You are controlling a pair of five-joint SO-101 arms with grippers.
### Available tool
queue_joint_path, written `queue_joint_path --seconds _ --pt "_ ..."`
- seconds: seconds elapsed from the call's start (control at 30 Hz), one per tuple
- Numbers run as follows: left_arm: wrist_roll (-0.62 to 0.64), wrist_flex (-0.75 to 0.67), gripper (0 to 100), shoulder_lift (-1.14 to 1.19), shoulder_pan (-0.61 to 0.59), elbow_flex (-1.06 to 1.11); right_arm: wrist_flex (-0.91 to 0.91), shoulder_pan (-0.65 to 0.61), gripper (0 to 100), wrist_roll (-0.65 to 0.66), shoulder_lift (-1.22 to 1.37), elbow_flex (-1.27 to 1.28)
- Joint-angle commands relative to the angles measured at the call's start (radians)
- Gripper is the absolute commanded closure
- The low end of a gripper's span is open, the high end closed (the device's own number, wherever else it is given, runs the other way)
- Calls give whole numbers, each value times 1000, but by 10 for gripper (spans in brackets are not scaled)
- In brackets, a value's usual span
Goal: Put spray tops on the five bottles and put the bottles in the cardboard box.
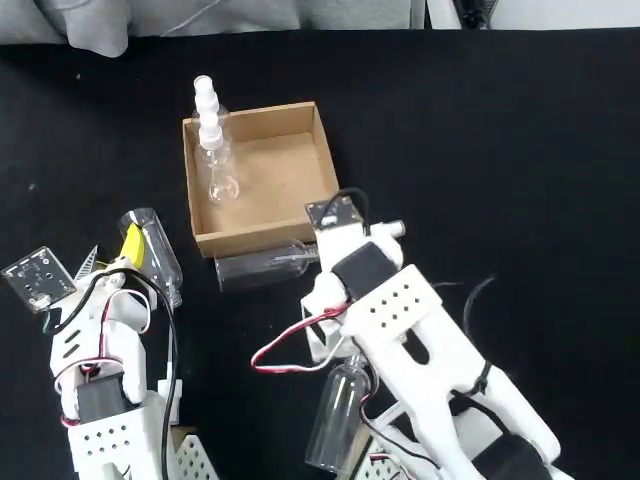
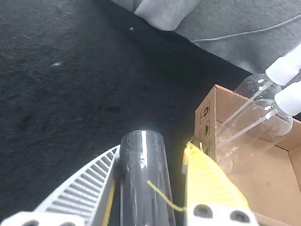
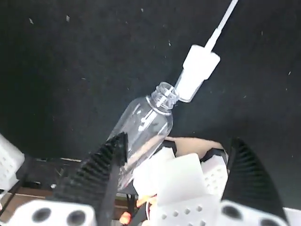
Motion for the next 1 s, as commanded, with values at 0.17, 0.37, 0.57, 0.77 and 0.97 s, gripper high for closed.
queue_joint_path --seconds 0.17,0.37,0.57,0.77,0.97 --pt "-6 0 801 -8 -10 25 -112 -107 704 -91 -47 102" --pt "-6 0 801 -8 -10 25 -201 -132 705 -84 -47 194" --pt "-6 0 801 -8 -10 25 -273 -178 705 -91 -45 255" --pt "-6 0 801 -8 -12 25 -285 -250 705 -94 -45 260" --pt "-6 0 801 -8 -12 25 -347 -258 706 -135 8 263"
